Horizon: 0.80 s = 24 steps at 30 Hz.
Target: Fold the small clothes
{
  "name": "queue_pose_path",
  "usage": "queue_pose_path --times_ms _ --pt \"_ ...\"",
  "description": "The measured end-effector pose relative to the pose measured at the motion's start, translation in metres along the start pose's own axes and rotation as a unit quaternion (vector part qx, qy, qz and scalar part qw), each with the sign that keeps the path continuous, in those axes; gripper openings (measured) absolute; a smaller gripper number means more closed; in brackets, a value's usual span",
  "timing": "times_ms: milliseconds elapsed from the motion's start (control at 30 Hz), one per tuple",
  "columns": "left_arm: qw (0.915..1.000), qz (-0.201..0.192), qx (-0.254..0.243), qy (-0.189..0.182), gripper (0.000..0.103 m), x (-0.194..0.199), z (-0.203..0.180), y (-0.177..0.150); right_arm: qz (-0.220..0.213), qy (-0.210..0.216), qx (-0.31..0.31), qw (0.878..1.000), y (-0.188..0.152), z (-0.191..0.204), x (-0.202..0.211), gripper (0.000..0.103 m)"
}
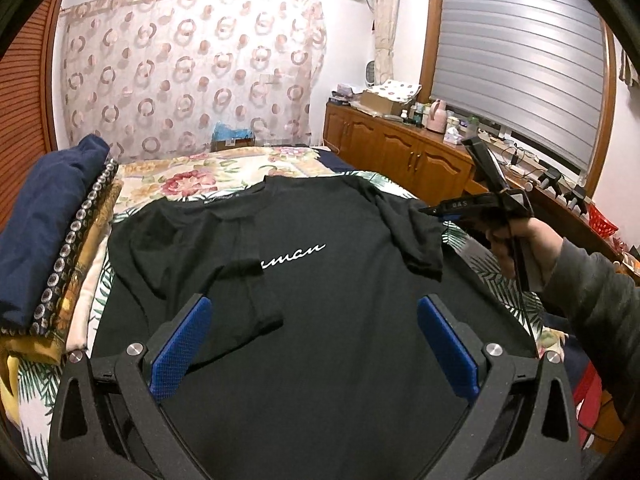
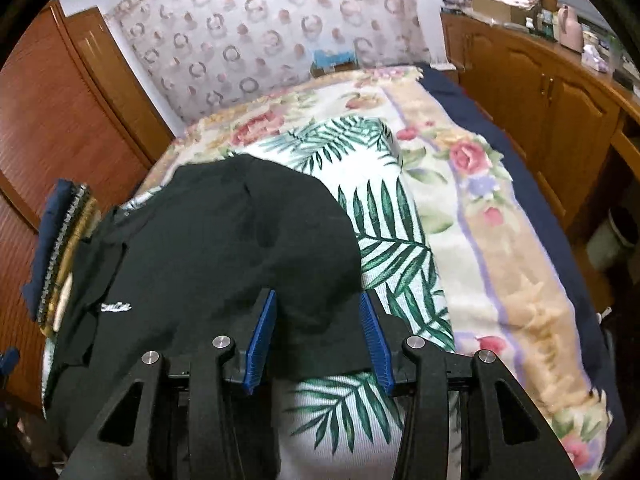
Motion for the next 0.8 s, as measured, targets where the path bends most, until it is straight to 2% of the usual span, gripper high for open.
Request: queue_pose_path --times_ms 67,100,133,233,367,467,567,700,767,800 --pt "1.0000 0.002 0.003 0.001 0.103 -0.001 0.003 -0.002 0.000 -0.018 0.016 1.000 0.000 0.003 0.001 0.033" --pt "1.0000 0.002 0.004 0.001 0.103 -0.001 0.003 -0.003 0.001 -0.030 0.026 0.999 0.005 0.005 -0.002 0.012" --pt "1.0000 0.003 0.005 0.001 0.103 -0.001 0.004 -0.004 0.008 -0.035 0.035 0.999 0.006 0.007 -0.003 0.002" --pt "1.0000 0.002 0.008 0.002 0.103 0.001 0.006 -0.005 -0.005 -0.045 0.061 0.997 0.008 0.019 0.005 0.002" --pt "0.9999 -0.002 0.014 0.002 0.103 0.004 0.010 -0.006 -0.059 -0.007 0.092 0.994 0.012 0.048 0.038 0.002" --pt "0.9998 -0.005 0.018 0.006 0.103 0.006 0.013 -0.007 -0.080 0.017 0.128 0.988 0.018 0.083 0.057 0.002" --pt "0.9996 -0.006 0.026 0.007 0.103 0.007 0.018 -0.007 -0.085 0.036 0.165 0.982 0.026 0.124 0.061 0.002" --pt "0.9993 -0.001 0.035 0.012 0.103 0.006 0.027 -0.010 -0.068 0.058 0.198 0.976 0.030 0.167 0.048 0.002" --pt "0.9992 0.001 0.035 0.015 0.103 0.006 0.030 -0.012 -0.054 0.074 0.208 0.974 0.031 0.175 0.040 0.017" --pt "0.9992 0.002 0.036 0.018 0.103 0.006 0.032 -0.013 -0.054 0.069 0.209 0.974 0.032 0.176 0.038 0.036"
Point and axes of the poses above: each gripper's, at about its wrist camera, not at the fingertips, and x roughly against the way its jaws point, z to its left, y to its top, the point moved 1 cm from there along -x, roughly the way its jaws point, and after that the axes turned 9 degrees about z, right-handed, at the moved point
